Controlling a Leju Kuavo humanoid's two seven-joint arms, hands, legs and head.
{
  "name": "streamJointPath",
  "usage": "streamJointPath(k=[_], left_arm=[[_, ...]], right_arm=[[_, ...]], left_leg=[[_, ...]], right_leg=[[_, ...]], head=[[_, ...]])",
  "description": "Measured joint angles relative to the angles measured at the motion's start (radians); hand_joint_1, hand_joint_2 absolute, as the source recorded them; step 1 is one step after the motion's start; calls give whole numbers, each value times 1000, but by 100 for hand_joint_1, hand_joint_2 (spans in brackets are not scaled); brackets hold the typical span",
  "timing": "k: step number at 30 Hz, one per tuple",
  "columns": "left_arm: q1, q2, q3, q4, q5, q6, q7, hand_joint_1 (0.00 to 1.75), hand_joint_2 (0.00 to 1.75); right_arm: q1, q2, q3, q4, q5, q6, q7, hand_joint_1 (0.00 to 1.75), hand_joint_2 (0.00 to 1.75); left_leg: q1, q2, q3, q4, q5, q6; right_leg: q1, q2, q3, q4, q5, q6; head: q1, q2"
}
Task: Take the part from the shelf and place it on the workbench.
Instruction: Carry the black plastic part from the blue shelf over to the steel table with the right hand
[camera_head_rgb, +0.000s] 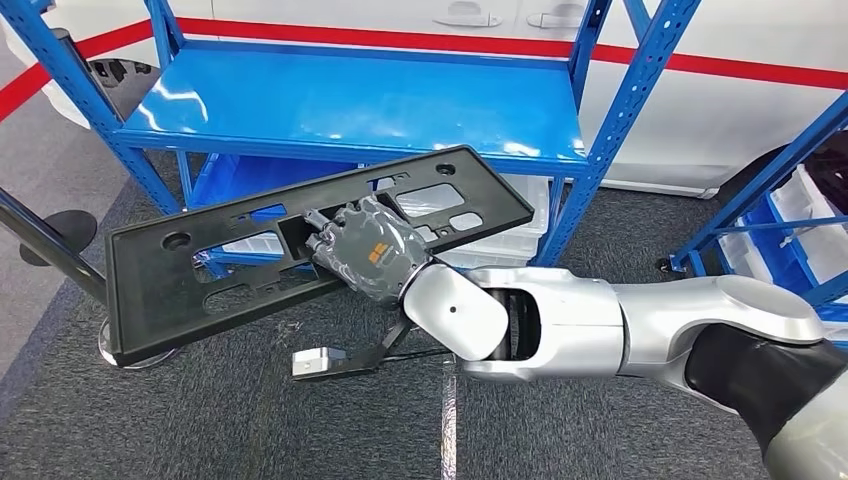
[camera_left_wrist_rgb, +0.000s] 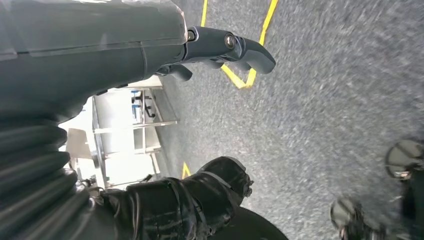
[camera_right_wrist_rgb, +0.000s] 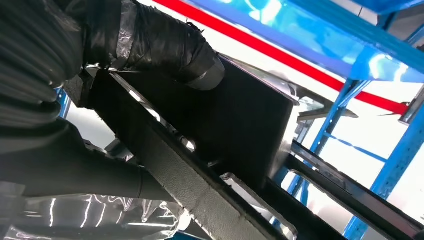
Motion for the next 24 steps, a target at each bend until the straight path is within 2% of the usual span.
streamJointPath(k=[1,2,3,5,6,7,8,10,11,12,13,14,15,16,17,18,20,21,22,24], left_arm=[[0,-1,0,0,0,0,0,0,175],[1,-3,0,-1,0,-1,0,0,175],[1,-4,0,-1,0,-1,1,0,175],[3,-4,0,-1,0,-2,2,0,175],[4,-3,0,-1,0,-2,3,0,175],[5,-3,-1,-1,0,-2,3,0,175],[5,-3,-1,-1,0,-2,3,0,175],[5,-3,-1,-1,0,-3,4,0,175],[5,-3,-1,-1,0,-3,4,0,175],[4,-2,-1,-1,0,-3,3,0,175],[4,-2,-1,-1,0,-1,3,0,175],[4,-2,-1,-1,0,1,3,0,175],[3,-2,-1,-1,0,3,3,0,175],[3,-2,-1,-1,0,5,4,0,175],[2,-2,-1,-1,0,5,4,0,175],[2,-2,-1,-1,0,4,4,0,175],[2,-1,-1,-1,0,3,4,0,175],[2,-1,-1,-1,0,3,6,0,175],[2,-1,-1,-1,0,3,7,0,175],[3,-1,-1,-1,0,3,11,0,175]], right_arm=[[0,1,0,0,0,0,0,175,175],[-1,1,-1,0,1,0,0,175,175],[-1,2,-1,0,1,-1,0,175,175],[-1,2,-1,1,2,-1,0,175,175],[0,2,-1,1,2,-1,0,175,175],[0,3,-1,1,2,-1,0,175,175],[0,3,-1,2,2,-1,0,175,175],[0,4,-1,2,2,-1,0,175,175],[1,4,0,3,2,-1,0,175,175],[2,4,0,4,2,-1,0,175,175],[3,4,0,4,2,-1,0,175,175],[3,4,0,4,2,-1,0,175,175],[4,4,0,4,2,-1,0,175,175],[3,4,0,5,2,-1,0,175,175],[3,4,0,5,2,-1,0,175,175],[3,4,0,5,2,-1,0,175,175],[3,4,0,5,1,-1,0,175,175],[4,4,0,6,1,0,0,175,175],[4,4,0,6,1,2,0,175,175],[4,4,0,6,1,8,0,175,175]], left_leg=[[-2,0,-11,4,7,-2],[-1,0,-19,6,15,-6],[0,0,-23,5,24,-11],[2,-1,-29,-3,41,-22],[2,-2,-34,-2,35,-29],[2,-4,-42,14,12,-36],[4,-6,-54,52,-29,-44],[14,-7,-84,174,-116,-60],[19,-7,-93,229,-137,-67],[24,-7,-90,256,-134,-74],[29,-7,-70,249,-112,-81],[35,-6,-35,209,-82,-89],[40,-7,7,150,-65,-99],[42,-11,47,90,-61,-104],[42,-14,74,45,-69,-103],[40,-18,87,21,-83,-97],[38,-19,85,13,-85,-71],[37,-18,81,13,-80,-59],[36,-17,78,11,-74,-48],[31,-14,68,9,-62,-29]], right_leg=[[5,-1,55,-76,-5,-9],[10,-1,95,-138,-16,-15],[15,-1,118,-179,-26,-20],[15,-2,120,-211,-13,-24],[11,-4,116,-220,-1,-28],[6,-7,111,-229,11,-32],[1,-9,105,-234,21,-35],[-3,-11,85,-233,38,-38],[-5,-11,73,-230,45,-36],[-9,-11,61,-227,51,-32],[-15,-11,49,-222,56,-27],[-20,-11,37,-216,60,-21],[-24,-10,25,-209,63,-13],[-26,-9,15,-202,66,-5],[-26,-8,7,-196,69,3],[-23,-8,2,-192,74,12],[-22,-7,-3,-192,83,26],[-23,-6,-7,-186,78,30],[-24,-6,-18,-163,59,32],[-20,-5,-62,-57,-12,29]], head=[[-1,0],[-1,0],[0,0],[1,0],[2,0],[1,0],[1,0],[0,0],[0,0],[0,0],[0,0],[-1,0],[-1,0],[-2,0],[-2,0],[-2,0],[-1,0],[0,0],[0,0],[1,0]])
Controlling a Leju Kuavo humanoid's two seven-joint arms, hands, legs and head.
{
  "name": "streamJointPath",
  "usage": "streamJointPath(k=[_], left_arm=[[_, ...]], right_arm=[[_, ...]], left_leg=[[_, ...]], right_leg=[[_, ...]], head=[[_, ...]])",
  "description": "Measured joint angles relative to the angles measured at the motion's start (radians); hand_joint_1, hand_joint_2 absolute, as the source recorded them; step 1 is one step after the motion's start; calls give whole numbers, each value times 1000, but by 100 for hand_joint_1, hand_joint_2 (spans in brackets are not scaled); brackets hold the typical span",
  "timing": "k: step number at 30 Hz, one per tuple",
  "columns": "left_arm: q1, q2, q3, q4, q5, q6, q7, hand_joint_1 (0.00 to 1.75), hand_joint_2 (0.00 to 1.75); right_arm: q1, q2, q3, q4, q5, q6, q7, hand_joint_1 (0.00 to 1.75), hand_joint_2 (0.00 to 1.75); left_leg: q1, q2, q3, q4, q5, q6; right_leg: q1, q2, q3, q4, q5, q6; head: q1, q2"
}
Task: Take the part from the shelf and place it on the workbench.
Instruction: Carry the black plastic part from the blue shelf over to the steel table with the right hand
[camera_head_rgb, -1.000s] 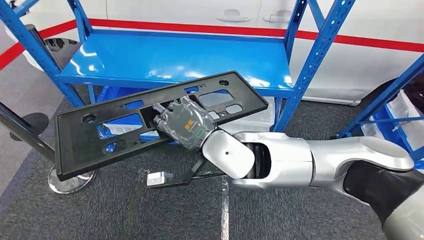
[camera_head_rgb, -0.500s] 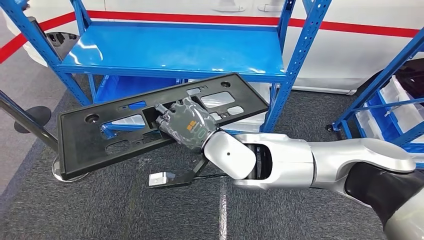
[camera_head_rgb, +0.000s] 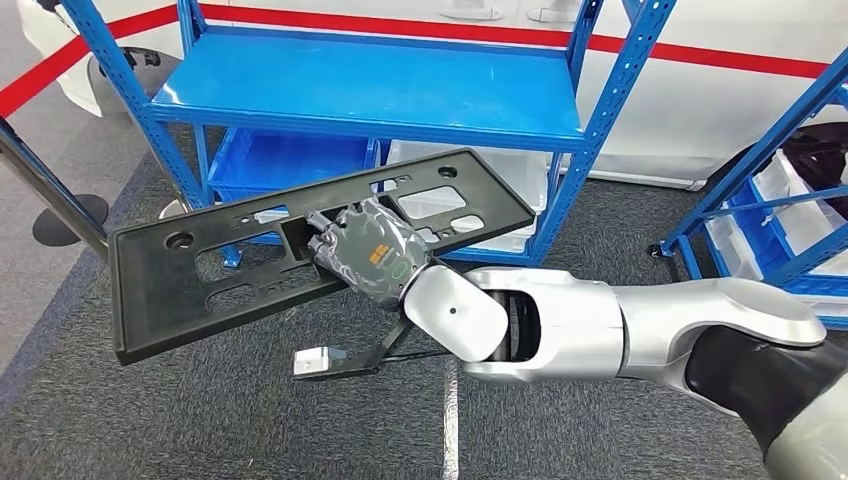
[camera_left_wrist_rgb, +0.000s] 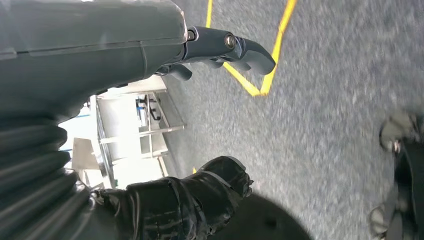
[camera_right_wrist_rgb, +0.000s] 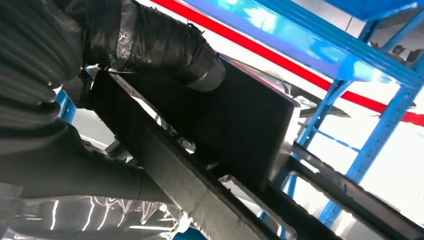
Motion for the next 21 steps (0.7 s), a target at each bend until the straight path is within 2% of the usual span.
streamJointPath(k=[1,2,3,6,9,10,12,14,16,18,19,20,21], left_arm=[[0,0,0,0,0,0,2,0,175],[0,0,0,0,0,0,3,0,175],[0,0,0,0,0,0,5,0,175],[1,0,0,0,0,0,8,0,175],[1,0,0,0,0,0,8,0,175],[0,-1,0,0,0,0,8,0,175],[0,-1,0,0,0,0,9,0,175],[0,0,0,0,0,1,11,0,175],[1,1,0,0,0,1,12,0,175],[2,1,0,0,0,1,14,0,175],[2,1,0,0,0,1,14,0,175],[2,1,0,0,0,1,15,0,175],[2,1,0,0,0,1,16,0,175]], right_arm=[[1,0,0,0,0,3,0,175,175],[2,0,1,0,0,5,0,175,175],[3,0,1,0,0,7,0,175,175],[4,0,2,1,0,14,0,175,175],[4,0,2,1,0,16,0,175,175],[3,0,2,2,0,16,0,175,175],[3,0,2,4,0,16,-1,175,175],[3,1,2,6,0,15,-1,175,175],[3,2,2,9,0,15,-1,175,175],[7,3,4,12,0,14,-1,175,175],[9,4,4,14,0,14,-1,175,175],[11,5,5,16,0,14,-1,175,175],[12,7,5,18,0,13,-1,175,175]], left_leg=[[-5,-1,-7,1,5,7],[-10,-3,-13,1,9,12],[-15,-8,-18,2,12,16],[-27,-24,-24,4,17,20],[-30,-29,-24,4,18,20],[-30,-33,-28,6,21,18],[-30,-49,-39,5,30,5],[-30,-43,-56,23,18,-13],[-26,-20,-96,112,-35,-30],[-15,-11,-146,227,-83,-47],[-11,-8,-155,251,-85,-53],[-8,-4,-146,238,-69,-59],[-5,5,-118,191,-41,-64]], right_leg=[[4,1,-26,69,-35,-3],[7,2,-43,122,-56,-6],[11,3,-45,144,-59,-11],[23,8,18,58,-6,-32],[28,13,48,7,17,-40],[30,23,69,-32,25,-48],[31,30,107,-111,41,-62],[25,16,123,-149,50,-67],[20,-3,126,-159,56,-67],[19,-23,124,-158,57,-67],[17,-33,122,-157,57,-67],[15,-42,120,-154,57,-65],[12,-51,119,-150,56,-63]], head=[[0,0],[0,0],[0,0],[0,0],[1,0],[1,0],[3,0],[2,0],[-1,0],[-3,0],[-3,0],[-3,0],[-3,0]])
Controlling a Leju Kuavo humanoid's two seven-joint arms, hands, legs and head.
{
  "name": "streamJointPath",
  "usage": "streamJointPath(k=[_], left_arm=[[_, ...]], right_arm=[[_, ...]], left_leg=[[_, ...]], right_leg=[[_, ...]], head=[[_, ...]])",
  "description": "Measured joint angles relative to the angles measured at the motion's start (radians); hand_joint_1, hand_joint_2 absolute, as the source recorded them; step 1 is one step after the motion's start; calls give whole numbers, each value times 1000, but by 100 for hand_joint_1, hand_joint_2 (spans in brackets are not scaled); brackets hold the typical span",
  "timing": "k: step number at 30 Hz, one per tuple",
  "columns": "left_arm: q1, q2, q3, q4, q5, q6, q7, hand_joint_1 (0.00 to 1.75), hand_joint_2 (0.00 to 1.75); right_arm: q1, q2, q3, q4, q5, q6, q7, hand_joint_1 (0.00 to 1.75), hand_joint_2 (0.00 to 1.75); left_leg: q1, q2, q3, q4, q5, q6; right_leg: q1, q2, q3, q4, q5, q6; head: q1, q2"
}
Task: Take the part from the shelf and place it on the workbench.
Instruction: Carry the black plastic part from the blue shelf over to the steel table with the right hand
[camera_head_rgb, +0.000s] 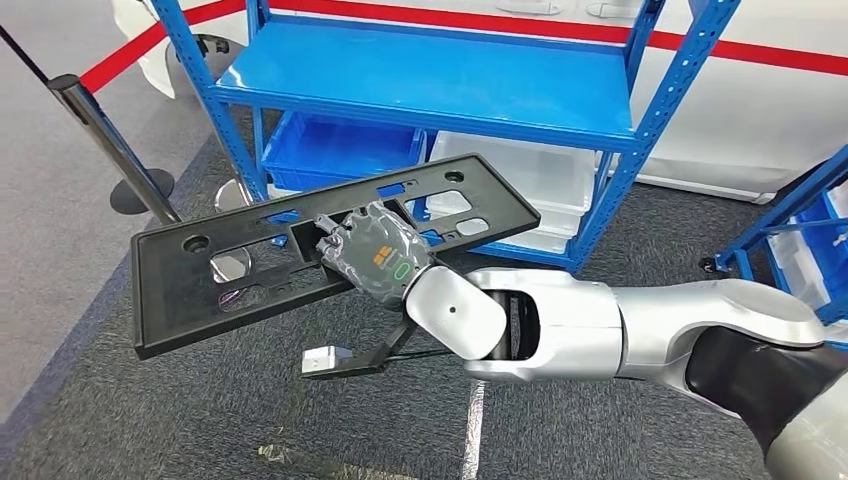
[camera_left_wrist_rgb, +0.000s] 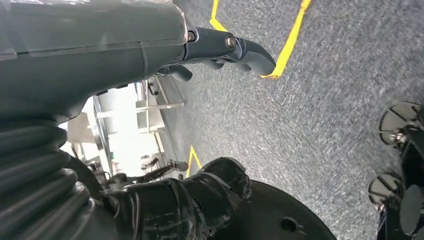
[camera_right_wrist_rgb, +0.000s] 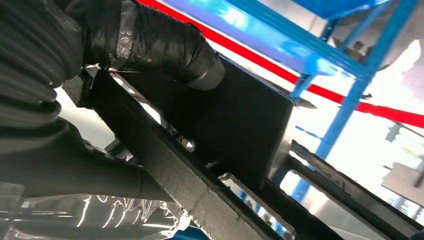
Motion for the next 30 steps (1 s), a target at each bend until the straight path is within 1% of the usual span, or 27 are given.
streamJointPath(k=[1,2,3,4,6,7,8,9,10,11,12,13,14,15,17,18,19,20,21,22,24,25,26,27,28,29,30], left_arm=[[0,0,0,0,0,0,1,0,175],[0,0,0,0,0,0,2,0,175],[-1,0,0,0,0,1,2,0,175],[-1,0,0,0,0,1,2,0,175],[-1,1,0,0,0,1,3,0,175],[0,1,0,0,0,1,3,0,175],[0,1,0,0,0,1,4,0,175],[1,1,0,0,0,1,4,0,175],[0,1,0,0,0,1,5,0,175],[0,1,0,0,0,1,5,0,175],[-1,1,0,0,0,1,6,0,175],[-1,1,0,0,0,1,6,0,175],[-1,1,0,0,0,1,6,0,175],[0,1,0,0,0,1,6,0,175],[0,0,0,0,0,1,5,0,175],[0,0,0,0,0,1,5,0,175],[-1,0,0,0,0,1,5,0,175],[0,0,0,0,0,1,4,0,175],[2,1,0,0,0,1,4,0,175],[4,1,0,0,0,1,4,0,175],[5,2,0,0,0,2,4,0,175],[4,2,0,0,0,1,4,0,175],[4,1,0,0,0,1,4,0,175],[3,1,0,0,0,0,4,0,175],[2,1,0,0,0,-2,3,0,175],[2,1,0,0,0,-3,3,0,175],[2,1,0,0,0,-4,2,0,175]], right_arm=[[0,1,0,2,0,-1,0,175,175],[0,2,0,3,-1,-2,0,175,175],[0,2,0,5,-1,-4,0,175,175],[0,3,0,7,-2,-5,0,175,175],[0,5,0,10,-3,-7,-1,175,175],[0,6,0,11,-3,-8,-1,175,175],[0,7,0,13,-3,-8,-1,175,175],[0,8,0,15,-3,-9,-1,175,175],[1,8,0,17,-3,-9,-1,175,175],[2,8,0,19,-3,-10,-1,175,175],[5,8,0,21,-4,-11,-1,175,175],[7,8,0,24,-4,-11,-1,175,175],[9,8,0,27,-5,-12,-1,175,175],[9,8,0,29,-6,-12,0,175,175],[7,8,0,33,-6,-12,0,175,175],[6,8,0,35,-6,-12,0,175,175],[7,8,-1,36,-6,-12,0,175,175],[7,8,-1,38,-6,-12,0,175,175],[7,8,-1,39,-6,-12,0,175,175],[6,9,-1,41,-6,-12,0,175,175],[4,10,-1,42,-6,-13,0,175,175],[3,10,-1,43,-6,-13,0,175,175],[3,10,-1,44,-7,-13,0,175,175],[4,10,-1,46,-8,-13,0,175,175],[5,10,-1,48,-9,-13,0,175,175],[5,10,-1,49,-11,-12,0,175,175],[4,10,-1,50,-12,-12,0,175,175]], left_leg=[[2,16,36,-66,28,-3],[-1,32,69,-126,47,-1],[-5,43,89,-165,57,7],[-9,48,95,-184,59,17],[-12,32,89,-186,64,42],[-11,22,88,-190,68,51],[-10,14,87,-194,74,61],[-8,7,86,-198,80,70],[-8,-1,83,-200,83,76],[-8,-9,79,-200,86,80],[-9,-20,75,-199,88,82],[-10,-33,72,-197,90,83],[-10,-45,69,-195,91,82],[-10,-59,67,-191,92,81],[-8,-83,58,-180,92,74],[-8,-94,51,-176,94,68],[-7,-104,43,-174,97,60],[-6,-114,36,-174,102,51],[-3,-125,32,-177,107,44],[-3,-121,27,-175,107,38],[-6,-78,3,-129,77,29],[-7,-47,-21,-78,48,25],[-6,-26,-49,-14,17,21],[-5,-17,-74,43,-6,18],[-5,-12,-87,77,-15,17],[-5,-8,-81,76,-8,18],[-6,-3,-54,37,14,20]], right_leg=[[-2,-8,-1,5,-2,4],[-2,-14,-4,12,-5,11],[0,-21,-5,16,-7,18],[3,-28,-7,19,-8,25],[5,-44,-8,19,-6,37],[4,-37,-11,23,-12,42],[2,-21,-19,40,-28,46],[0,2,-35,77,-55,49],[0,28,-58,133,-89,50],[0,43,-86,199,-121,50],[1,51,-110,256,-143,50],[1,54,-121,284,-145,49],[1,55,-114,277,-131,48],[0,59,-91,233,-101,47],[-4,95,-30,109,-51,42],[-5,115,-10,67,-40,41],[-4,130,-2,46,-39,39],[-2,131,-2,42,-40,38],[-4,121,-3,40,-37,34],[-5,110,-2,36,-34,29],[-9,85,1,28,-27,19],[-7,73,2,27,-25,15],[-5,60,1,27,-24,13],[-2,46,-1,27,-24,12],[0,32,-2,28,-24,12],[1,18,-3,28,-24,12],[3,6,-3,29,-24,12]], head=[[0,0],[-2,0],[-1,0],[-2,0],[-1,0],[-1,0],[0,0],[0,0],[1,0],[1,0],[1,0],[1,0],[1,0],[1,0],[1,0],[1,0],[1,0],[1,0],[0,0],[0,0],[-6,0],[-8,0],[-10,0],[-10,0],[-10,0],[-10,0],[-10,0]])
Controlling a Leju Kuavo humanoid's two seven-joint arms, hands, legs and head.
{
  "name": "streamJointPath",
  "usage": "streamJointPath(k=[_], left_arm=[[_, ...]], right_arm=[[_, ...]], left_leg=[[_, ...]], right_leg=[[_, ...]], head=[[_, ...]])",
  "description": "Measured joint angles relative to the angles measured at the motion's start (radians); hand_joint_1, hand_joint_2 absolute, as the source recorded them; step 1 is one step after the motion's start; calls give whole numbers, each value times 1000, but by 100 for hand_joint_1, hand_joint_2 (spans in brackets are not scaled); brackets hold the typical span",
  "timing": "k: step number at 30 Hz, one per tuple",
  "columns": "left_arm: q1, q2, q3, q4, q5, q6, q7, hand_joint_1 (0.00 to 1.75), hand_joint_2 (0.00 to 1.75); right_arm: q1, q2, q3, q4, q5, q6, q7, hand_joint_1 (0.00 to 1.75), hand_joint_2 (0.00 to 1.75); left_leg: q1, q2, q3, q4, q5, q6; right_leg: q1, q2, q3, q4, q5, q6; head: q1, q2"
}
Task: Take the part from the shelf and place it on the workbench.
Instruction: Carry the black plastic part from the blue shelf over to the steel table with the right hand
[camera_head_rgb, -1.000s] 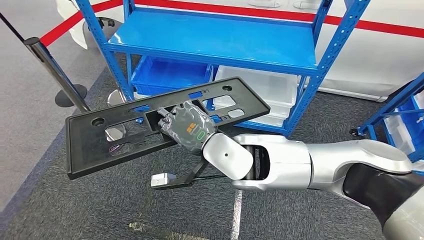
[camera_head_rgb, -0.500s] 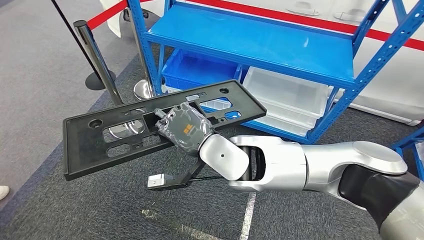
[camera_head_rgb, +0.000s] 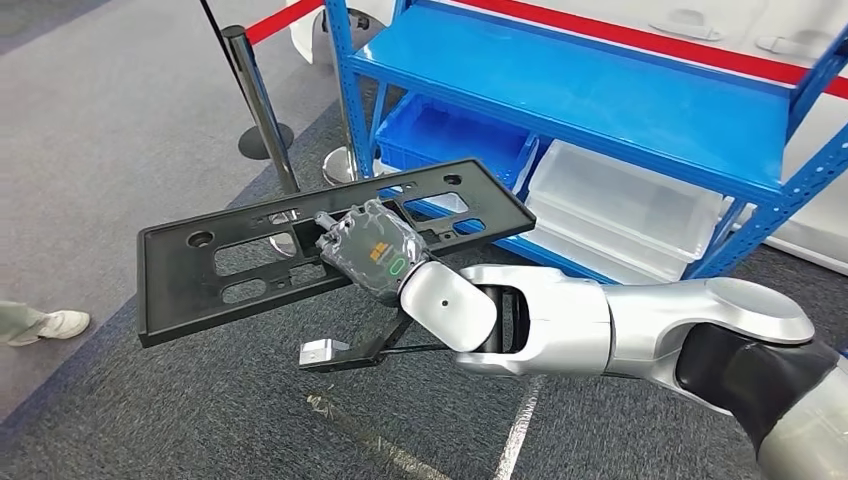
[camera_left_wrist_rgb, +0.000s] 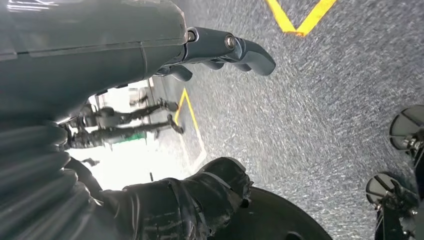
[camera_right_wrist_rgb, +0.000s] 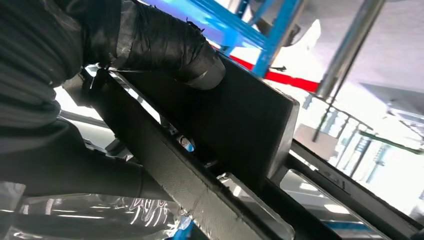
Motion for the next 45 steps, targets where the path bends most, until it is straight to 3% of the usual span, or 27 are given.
streamJointPath(k=[3,4,6,7,9,11,12,14,15,17,19,20,22,24,26,28,29,31,32,34,35,37,39,41,42,43,45], left_arm=[[0,1,0,0,0,-1,-1,0,175],[0,1,0,0,0,-1,-2,0,175],[1,2,0,0,0,-1,-3,0,175],[2,2,0,0,0,-2,-3,0,175],[3,2,0,0,0,-3,-3,0,175],[1,1,0,0,0,-6,-4,0,175],[0,2,0,0,0,-7,-5,0,175],[-1,2,0,0,0,-10,-7,0,175],[-1,2,0,0,0,-11,-7,0,175],[0,2,0,0,0,-12,-6,0,175],[-1,2,0,0,0,-12,-3,0,175],[-1,2,0,0,-1,-12,-2,0,175],[3,2,-1,0,-1,-11,0,0,175],[5,3,-2,0,-1,-10,3,0,175],[3,3,-3,0,-1,-10,5,0,175],[1,3,-3,0,-1,-10,5,0,175],[0,3,-4,0,-1,-10,5,0,175],[1,4,-4,0,-1,-8,5,0,175],[0,4,-4,0,-1,-7,5,0,175],[-2,5,-4,0,-1,-4,3,0,175],[-3,5,-4,0,-1,-4,0,0,175],[-1,5,-4,0,-1,-3,-6,0,175],[1,5,-4,0,-1,-3,-12,0,175],[0,5,-4,0,-1,-3,-18,0,175],[0,5,-4,0,-1,-4,-20,0,175],[-1,5,-4,0,-1,-4,-22,0,175],[-2,6,-5,0,-1,-5,-23,0,175]], right_arm=[[-3,-2,-4,2,-1,4,1,175,175],[-4,-4,-6,2,-1,6,1,175,175],[-3,-8,-10,2,-1,9,1,175,175],[-3,-10,-11,3,0,11,1,175,175],[-3,-16,-14,4,0,14,2,175,175],[1,-24,-17,4,1,19,2,175,175],[4,-28,-18,5,2,22,2,175,175],[12,-34,-18,5,2,27,2,175,175],[14,-37,-18,6,2,29,2,175,175],[14,-41,-19,7,2,32,2,175,175],[16,-46,-20,7,2,32,2,175,175],[17,-47,-20,7,1,32,2,175,175],[18,-48,-20,8,1,31,2,175,175],[16,-48,-21,8,1,30,2,175,175],[16,-48,-22,9,0,30,2,175,175],[16,-49,-22,9,0,30,2,175,175],[17,-49,-22,10,0,30,2,175,175],[17,-49,-22,10,-1,30,2,175,175],[16,-49,-22,10,-1,30,2,175,175],[14,-49,-24,10,-1,31,2,175,175],[14,-49,-26,10,-1,32,2,175,175],[14,-48,-27,9,0,34,2,175,175],[14,-48,-29,9,1,38,2,175,175],[16,-50,-31,8,2,41,2,175,175],[19,-50,-32,8,2,43,2,175,175],[22,-51,-32,8,3,44,2,175,175],[27,-51,-32,8,3,47,1,175,175]], left_leg=[[-14,47,111,-183,58,21],[-19,55,124,-210,62,30],[-23,39,122,-221,65,43],[-21,30,124,-227,70,48],[-14,13,129,-242,81,60],[-10,-4,128,-246,87,67],[-10,-15,125,-245,88,69],[-9,-42,123,-242,89,70],[-8,-57,122,-238,88,68],[-7,-84,115,-224,84,60],[-5,-107,98,-211,83,46],[-3,-118,90,-209,86,38],[2,-133,81,-212,93,26],[-2,-89,59,-172,70,17],[-4,-26,4,-60,16,9],[-2,-8,-46,40,-15,5],[-2,-5,-48,45,-7,5],[-3,11,5,-49,48,9],[-8,33,43,-116,70,13],[-19,62,89,-201,89,28],[-24,62,92,-211,85,34],[-21,35,91,-216,88,47],[-16,12,97,-227,93,60],[-14,-8,100,-232,95,71],[-15,-20,100,-231,95,75],[-15,-33,99,-230,95,76],[-16,-64,100,-224,93,76]], right_leg=[[6,-30,0,0,-1,4],[9,-38,0,0,0,8],[11,-55,3,-4,1,18],[9,-51,4,-2,-2,24],[7,-11,-13,38,-35,32],[6,35,-65,153,-97,35],[5,43,-92,213,-121,36],[2,49,-110,252,-115,39],[-2,53,-93,215,-85,41],[-11,95,-37,91,-24,43],[-15,134,-6,19,-7,42],[-12,136,-5,14,-11,40],[-12,111,-4,9,-7,29],[-16,83,2,0,-2,17],[-13,55,6,-3,-1,9],[-10,25,6,-3,-3,6],[-9,11,6,-3,-4,6],[-9,-15,11,-3,-8,9],[-6,-26,13,-3,-11,12],[0,-48,18,-4,-17,20],[4,-59,20,-5,-19,25],[5,-73,26,-8,-24,36],[1,-31,16,25,-52,44],[1,30,-37,136,-107,44],[2,43,-72,202,-130,43],[3,49,-100,249,-139,43],[3,54,-108,236,-98,41]], head=[[1,0],[1,0],[2,0],[2,0],[4,0],[6,0],[7,0],[7,0],[7,0],[7,0],[6,0],[6,0],[6,0],[-1,0],[-8,0],[-8,0],[-8,0],[-8,0],[-8,0],[-8,0],[-8,0],[-8,0],[-5,0],[-2,0],[-1,0],[-1,0],[-1,0]])
